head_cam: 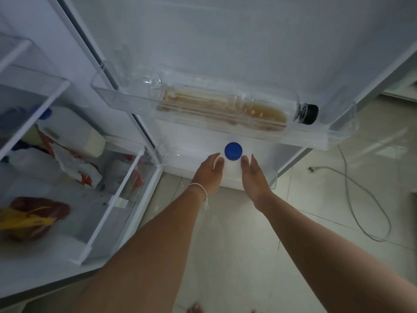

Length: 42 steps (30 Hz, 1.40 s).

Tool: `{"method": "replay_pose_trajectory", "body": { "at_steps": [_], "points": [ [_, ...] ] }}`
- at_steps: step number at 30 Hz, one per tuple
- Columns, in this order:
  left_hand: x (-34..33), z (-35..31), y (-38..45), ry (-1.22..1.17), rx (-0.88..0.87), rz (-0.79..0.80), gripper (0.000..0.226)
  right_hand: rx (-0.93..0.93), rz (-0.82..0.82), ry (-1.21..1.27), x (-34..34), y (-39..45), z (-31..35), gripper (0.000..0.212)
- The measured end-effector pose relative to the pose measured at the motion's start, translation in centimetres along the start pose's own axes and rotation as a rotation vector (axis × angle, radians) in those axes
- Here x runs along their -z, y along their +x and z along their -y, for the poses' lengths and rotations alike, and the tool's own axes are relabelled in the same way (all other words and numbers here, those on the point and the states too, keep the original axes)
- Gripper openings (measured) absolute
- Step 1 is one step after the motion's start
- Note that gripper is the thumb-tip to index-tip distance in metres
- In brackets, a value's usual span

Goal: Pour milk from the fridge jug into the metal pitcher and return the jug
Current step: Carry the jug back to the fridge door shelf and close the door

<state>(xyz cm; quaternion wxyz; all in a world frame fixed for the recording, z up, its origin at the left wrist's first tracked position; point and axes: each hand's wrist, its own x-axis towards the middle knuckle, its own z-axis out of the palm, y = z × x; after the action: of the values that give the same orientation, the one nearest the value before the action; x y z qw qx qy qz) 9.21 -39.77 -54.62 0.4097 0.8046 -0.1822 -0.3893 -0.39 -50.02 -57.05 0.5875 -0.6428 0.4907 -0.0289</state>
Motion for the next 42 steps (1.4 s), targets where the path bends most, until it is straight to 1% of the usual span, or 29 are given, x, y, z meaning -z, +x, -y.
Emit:
{"method": "replay_pose_trajectory", "body": {
  "at_steps": [3, 5, 7, 10, 12, 14, 15, 17, 19, 21, 23, 25, 27, 28, 31, 33, 35, 37, 39, 40, 42],
  "points": [
    [0.3, 0.0, -0.5, -0.027, 0.007, -0.024, 0.05, -0.008, -0.003, -0.014, 0.1, -0.1, 0.3, 0.067],
    [0.5, -0.1, -1.0, -0.051, 0.005, -0.05, 0.044, -0.033, -0.017, 0.009, 0.1, -0.4, 0.5, 0.068],
    [0.7, 0.0, -1.5, -0.065, -0.005, -0.08, 0.032, -0.063, -0.049, 0.082, 0.2, -0.8, 0.6, 0.068],
    [1.7, 0.1, -3.1, -0.034, 0.004, -0.13, 0.032, -0.093, -0.113, 0.198, 1.0, -2.2, 0.5, 0.065],
    [2.5, 0.1, -4.6, -0.026, 0.004, -0.169, 0.03, -0.094, -0.131, 0.219, 1.9, -3.7, 0.2, 0.064],
    [3.1, -0.3, -6.4, -0.073, 0.018, -0.216, 0.029, -0.091, -0.15, 0.251, 3.1, -5.3, 0.5, 0.062],
    [3.4, -0.9, -7.4, -0.105, 0.023, -0.225, 0.029, -0.085, -0.171, 0.265, 3.9, -6.1, 1.0, 0.06],
    [4.2, -2.7, -9.6, -0.139, 0.018, -0.224, 0.034, -0.058, -0.227, 0.246, 5.8, -8.0, 2.7, 0.047],
    [4.7, -5.2, -12.0, -0.148, 0.014, -0.219, 0.031, -0.043, -0.341, 0.161, 8.2, -10.0, 4.7, 0.037],
    [5.0, -8.5, -14.4, -0.15, -0.013, -0.244, 0.024, -0.051, -0.497, 0.117, 11.1, -11.9, 7.0, 0.036],
    [5.6, -12.7, -16.7, -0.173, -0.078, -0.3, 0.024, 0.004, -0.601, 0.14, 13.9, -13.6, 10.2, 0.044],
    [6.5, -17.6, -19.0, -0.169, -0.163, -0.298, 0.023, 0.094, -0.641, 0.213, 16.6, -15.3, 14.5, 0.05],
    [7.2, -22.7, -21.1, -0.109, -0.286, -0.278, 0.037, 0.209, -0.667, 0.285, 19.5, -16.7, 18.7, 0.049],
    [7.6, -25.4, -22.3, -0.085, -0.364, -0.292, 0.041, 0.273, -0.672, 0.304, 21.0, -17.4, 20.8, 0.048],
    [8.6, -33.5, -26.3, -0.038, -0.68, -0.404, 0.042, 0.458, -0.651, 0.323, 25.4, -19.1, 28.0, 0.05],
    [9.2, -38.7, -27.6, 0.079, -0.865, -0.452, 0.044, 0.528, -0.604, 0.333, 27.8, -19.9, 32.2, 0.054],
    [9.9, -43.8, -27.8, 0.228, -0.971, -0.475, 0.043, 0.575, -0.514, 0.336, 29.4, -20.7, 35.5, 0.06],
    [10.6, -48.7, -27.1, 0.397, -0.995, -0.468, 0.044, 0.596, -0.413, 0.34, 30.2, -21.2, 37.7, 0.063],
    [11.2, -52.8, -25.5, 0.563, -0.96, -0.433, 0.05, 0.623, -0.337, 0.331, 30.4, -21.1, 38.5, 0.061],
    [11.4, -54.3, -24.5, 0.637, -0.917, -0.397, 0.054, 0.636, -0.315, 0.326, 30.5, -21.0, 38.5, 0.059],
    [11.7, -55.9, -22.6, 0.741, -0.774, -0.283, 0.058, 0.647, -0.287, 0.339, 30.9, -20.7, 38.1, 0.054]
  ]
}}
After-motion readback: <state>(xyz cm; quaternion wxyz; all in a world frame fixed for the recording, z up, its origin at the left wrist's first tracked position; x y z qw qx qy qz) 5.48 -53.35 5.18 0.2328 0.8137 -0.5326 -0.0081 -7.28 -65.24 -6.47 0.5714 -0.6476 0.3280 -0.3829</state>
